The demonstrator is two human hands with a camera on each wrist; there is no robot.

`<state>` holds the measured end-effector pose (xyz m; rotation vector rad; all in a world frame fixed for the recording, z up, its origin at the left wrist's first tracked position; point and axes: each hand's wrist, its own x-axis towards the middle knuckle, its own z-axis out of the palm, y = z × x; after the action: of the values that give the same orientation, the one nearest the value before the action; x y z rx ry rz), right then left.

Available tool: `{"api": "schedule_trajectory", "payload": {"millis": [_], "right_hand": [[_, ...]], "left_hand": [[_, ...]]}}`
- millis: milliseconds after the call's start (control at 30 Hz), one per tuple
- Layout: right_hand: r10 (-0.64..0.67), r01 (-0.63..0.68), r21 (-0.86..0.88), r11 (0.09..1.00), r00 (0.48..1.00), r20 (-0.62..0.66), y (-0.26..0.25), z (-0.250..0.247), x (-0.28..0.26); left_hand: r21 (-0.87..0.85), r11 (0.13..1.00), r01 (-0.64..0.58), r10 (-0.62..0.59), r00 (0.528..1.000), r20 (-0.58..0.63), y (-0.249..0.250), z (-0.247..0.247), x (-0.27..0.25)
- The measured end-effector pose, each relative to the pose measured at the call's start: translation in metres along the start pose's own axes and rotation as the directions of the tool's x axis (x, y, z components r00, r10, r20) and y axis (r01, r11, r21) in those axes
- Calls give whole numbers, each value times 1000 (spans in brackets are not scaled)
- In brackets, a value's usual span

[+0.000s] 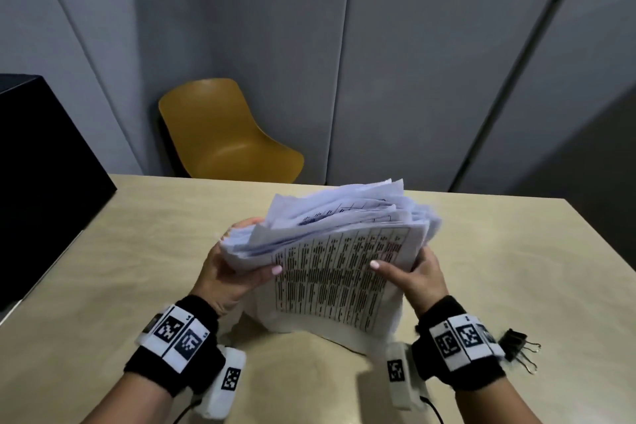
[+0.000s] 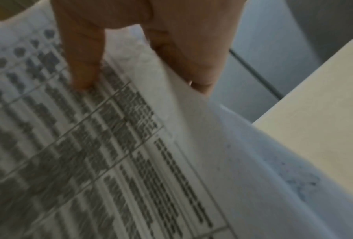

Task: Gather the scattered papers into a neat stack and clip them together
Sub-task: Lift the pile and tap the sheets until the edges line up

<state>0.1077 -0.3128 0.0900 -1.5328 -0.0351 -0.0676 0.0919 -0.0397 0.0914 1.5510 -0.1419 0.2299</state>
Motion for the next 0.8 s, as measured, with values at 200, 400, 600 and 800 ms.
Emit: {"api": "schedule_trajectory", "payload": {"millis": [200,400,600,800], "right_hand": [[-87,87,51,995,996,-11,-10,8,-6],[-290,288,98,953,957,11,-32,7,-9],[-247,264,128,956,959,-136,-32,12,-6],[-269,269,11,963,963,-15,-26,23,-8]], "left_hand": [[124,992,-38,56,988,-146,14,13,0],[97,979,-178,180,983,-16,37,13,-2],[25,985,-168,170,981,-96,34,13,-6],[176,973,-150,170,980,-102,26,22,-5]]}}
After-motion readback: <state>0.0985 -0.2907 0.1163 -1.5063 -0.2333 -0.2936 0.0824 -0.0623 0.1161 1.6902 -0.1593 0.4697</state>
